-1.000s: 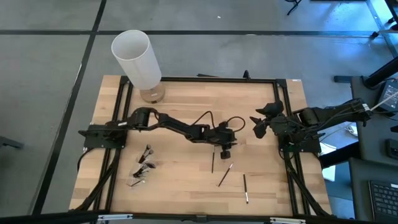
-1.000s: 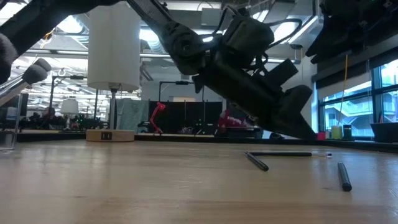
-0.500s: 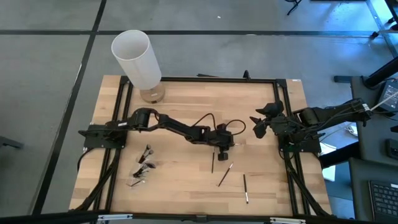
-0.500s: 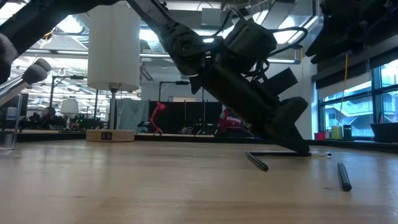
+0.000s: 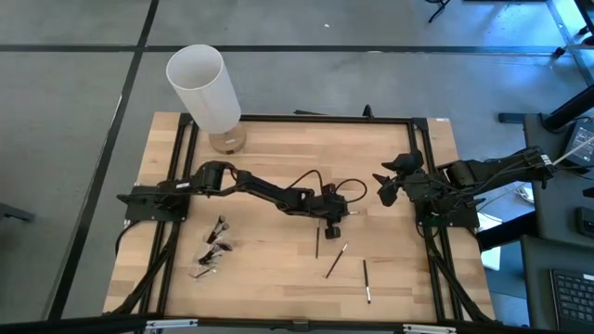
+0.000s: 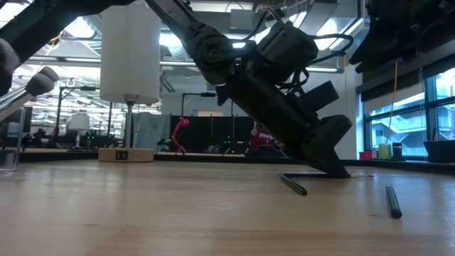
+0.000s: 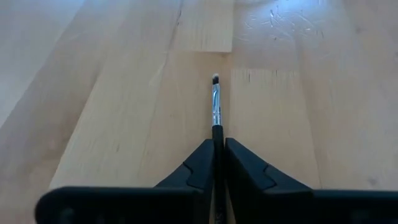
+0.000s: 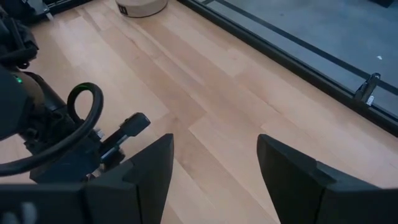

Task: Put items in baskets/containers
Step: Put the black eyeshadow brush into the transparent organizer

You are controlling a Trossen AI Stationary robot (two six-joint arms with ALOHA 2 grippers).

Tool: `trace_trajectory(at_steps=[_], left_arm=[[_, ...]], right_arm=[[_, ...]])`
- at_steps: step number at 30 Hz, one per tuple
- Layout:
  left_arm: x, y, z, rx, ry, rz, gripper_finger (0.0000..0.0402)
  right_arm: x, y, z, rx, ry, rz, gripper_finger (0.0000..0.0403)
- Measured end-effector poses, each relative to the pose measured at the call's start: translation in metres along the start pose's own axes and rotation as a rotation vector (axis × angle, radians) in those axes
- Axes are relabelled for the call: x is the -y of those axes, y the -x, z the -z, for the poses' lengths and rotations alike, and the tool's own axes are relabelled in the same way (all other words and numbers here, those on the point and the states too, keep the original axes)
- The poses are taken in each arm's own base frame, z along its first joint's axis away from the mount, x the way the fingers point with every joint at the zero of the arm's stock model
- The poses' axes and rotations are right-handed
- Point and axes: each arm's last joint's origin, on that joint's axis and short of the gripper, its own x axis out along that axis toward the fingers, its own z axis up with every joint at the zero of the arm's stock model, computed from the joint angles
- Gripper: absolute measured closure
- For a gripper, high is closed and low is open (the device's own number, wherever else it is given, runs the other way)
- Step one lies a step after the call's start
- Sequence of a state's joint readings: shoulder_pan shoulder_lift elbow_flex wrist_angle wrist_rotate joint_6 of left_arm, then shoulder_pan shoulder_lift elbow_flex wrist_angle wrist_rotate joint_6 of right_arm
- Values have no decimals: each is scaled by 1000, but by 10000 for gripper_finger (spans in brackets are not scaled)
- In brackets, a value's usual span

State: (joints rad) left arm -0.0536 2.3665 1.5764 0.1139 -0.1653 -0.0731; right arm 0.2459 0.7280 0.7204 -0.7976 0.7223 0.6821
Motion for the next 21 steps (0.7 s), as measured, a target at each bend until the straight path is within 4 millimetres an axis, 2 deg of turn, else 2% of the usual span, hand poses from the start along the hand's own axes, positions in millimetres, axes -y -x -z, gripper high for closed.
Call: trace_trajectory(at_steps=[7, 10, 16, 21], left_arm=[[-5, 8, -6, 3, 0, -104, 384], [-8, 17, -17, 33, 8, -165, 378], [-10, 51, -45, 68, 31, -243, 376], [-14, 100, -75, 103, 122, -366, 378]], right_arm=[[0, 0, 0, 3, 1, 2, 173], [1, 0, -1, 20, -19, 22, 173], [2, 0, -2, 73, -75, 81, 173], [4, -5, 3, 139, -98, 149, 173]])
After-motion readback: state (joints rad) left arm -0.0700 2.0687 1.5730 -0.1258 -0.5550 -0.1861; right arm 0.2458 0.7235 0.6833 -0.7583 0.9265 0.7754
